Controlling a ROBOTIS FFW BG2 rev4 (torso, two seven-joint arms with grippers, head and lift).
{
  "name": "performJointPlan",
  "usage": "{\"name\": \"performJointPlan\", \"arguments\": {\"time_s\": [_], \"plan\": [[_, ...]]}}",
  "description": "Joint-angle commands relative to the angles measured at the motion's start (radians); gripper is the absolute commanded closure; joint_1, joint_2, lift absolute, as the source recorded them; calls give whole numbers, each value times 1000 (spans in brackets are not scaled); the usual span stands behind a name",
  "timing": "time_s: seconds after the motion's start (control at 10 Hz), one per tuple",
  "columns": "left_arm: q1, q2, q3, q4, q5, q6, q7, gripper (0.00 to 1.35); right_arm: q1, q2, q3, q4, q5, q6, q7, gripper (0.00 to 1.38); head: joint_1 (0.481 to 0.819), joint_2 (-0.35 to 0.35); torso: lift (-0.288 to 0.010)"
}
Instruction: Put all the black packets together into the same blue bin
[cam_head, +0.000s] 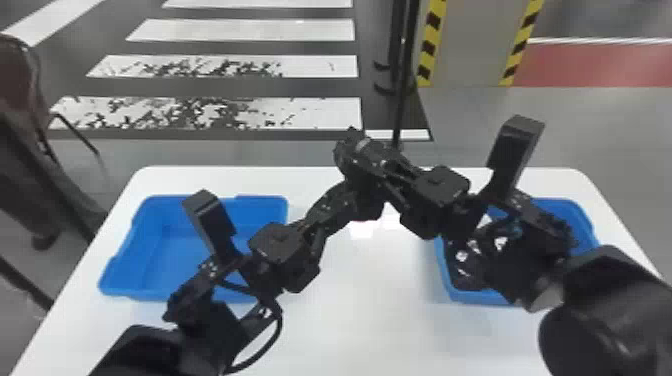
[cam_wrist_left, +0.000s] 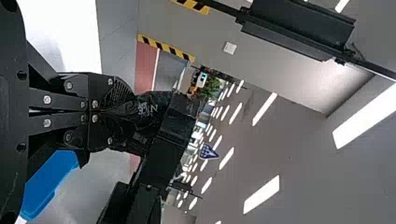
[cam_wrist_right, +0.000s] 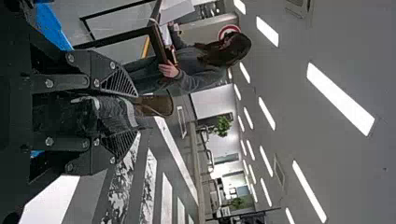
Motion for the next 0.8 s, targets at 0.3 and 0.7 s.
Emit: {"name": "performJointPlan", "arguments": {"time_s": [0.3,0.7], "plan": [[7,0,8,3,18,-38,0,1210,15,-2,0,-25,25,-3,-7,1193,695,35,-110],[25,-9,48,37,16,-43,0,88,44,2,-174,-47,67,-25,-8,1193,683,6,-110]]}}
